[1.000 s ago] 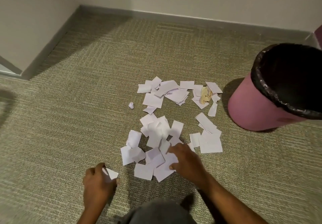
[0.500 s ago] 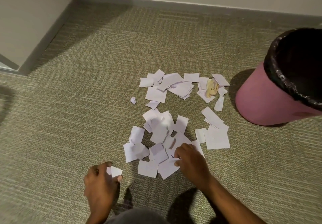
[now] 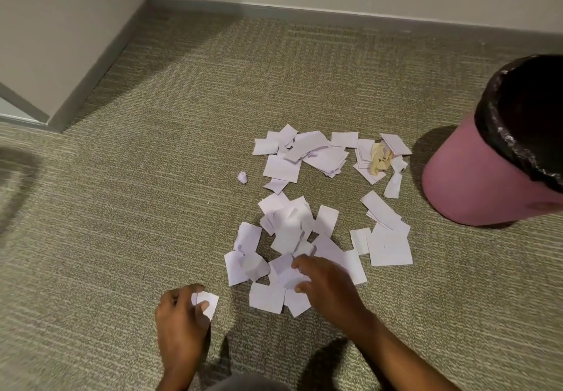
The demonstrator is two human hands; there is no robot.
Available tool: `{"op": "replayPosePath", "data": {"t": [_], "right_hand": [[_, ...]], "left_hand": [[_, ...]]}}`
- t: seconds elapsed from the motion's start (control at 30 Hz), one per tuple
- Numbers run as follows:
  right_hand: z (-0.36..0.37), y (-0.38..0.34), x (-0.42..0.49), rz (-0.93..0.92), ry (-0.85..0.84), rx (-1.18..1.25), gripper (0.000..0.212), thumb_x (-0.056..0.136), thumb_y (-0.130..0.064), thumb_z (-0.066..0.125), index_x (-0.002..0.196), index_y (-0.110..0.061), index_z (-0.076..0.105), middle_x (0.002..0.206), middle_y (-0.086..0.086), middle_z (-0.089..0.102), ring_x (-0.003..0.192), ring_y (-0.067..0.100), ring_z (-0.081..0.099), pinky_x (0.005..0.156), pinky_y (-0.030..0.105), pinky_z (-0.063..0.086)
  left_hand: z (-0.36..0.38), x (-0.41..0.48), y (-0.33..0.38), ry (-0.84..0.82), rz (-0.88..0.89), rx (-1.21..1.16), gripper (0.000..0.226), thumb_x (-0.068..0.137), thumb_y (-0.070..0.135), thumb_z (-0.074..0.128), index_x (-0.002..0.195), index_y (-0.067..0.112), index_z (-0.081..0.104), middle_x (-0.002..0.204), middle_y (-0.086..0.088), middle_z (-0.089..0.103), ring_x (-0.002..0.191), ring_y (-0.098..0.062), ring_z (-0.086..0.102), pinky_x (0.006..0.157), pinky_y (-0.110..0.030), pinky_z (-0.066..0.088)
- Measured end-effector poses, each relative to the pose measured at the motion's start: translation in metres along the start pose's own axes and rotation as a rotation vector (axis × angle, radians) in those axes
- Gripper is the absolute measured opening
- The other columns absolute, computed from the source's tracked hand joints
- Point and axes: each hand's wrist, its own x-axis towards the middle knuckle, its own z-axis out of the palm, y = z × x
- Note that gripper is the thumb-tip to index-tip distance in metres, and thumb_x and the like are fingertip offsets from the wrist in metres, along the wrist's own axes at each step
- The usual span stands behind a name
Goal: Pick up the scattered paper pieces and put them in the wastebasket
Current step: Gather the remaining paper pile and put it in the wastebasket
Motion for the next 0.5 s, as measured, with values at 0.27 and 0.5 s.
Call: {"op": "replayPosePath", "data": {"t": [0.27,0.5], "right_hand": [[0.016,-0.02,0.042,-0.066,-0.046,-0.228,0.06,0.074,-0.012,0.091,0.129,-0.02,0.066,0.105,0.004,0.069,0.09,0.028,0.071,0.068,0.041,0.061],[0.018,-0.013,0.042,-0.006,0.042,-0.293,0.037,0.07,-0.016,0.094,0.091,-0.021,0.064,0.101,0.004,0.063,0.082,0.026,0.063,0.063,0.038,0.056]], "left_hand": [[-0.004,0.016,-0.011,-0.03,0.019,-0.075,0.041,0.081,-0.005,0.085,0.112,0.017,0.069,0.085,0.002,0.064,0.083,-0.028,0.06,0.073,-0.045,0.051],[0.004,-0.006,-0.026,-0.07,0.096,-0.031,0.087,0.076,0.075,0.064,0.138,0.016,0.062,0.115,-0.009,0.059,0.109,-0.032,0.052,0.086,-0.045,0.042]]}}
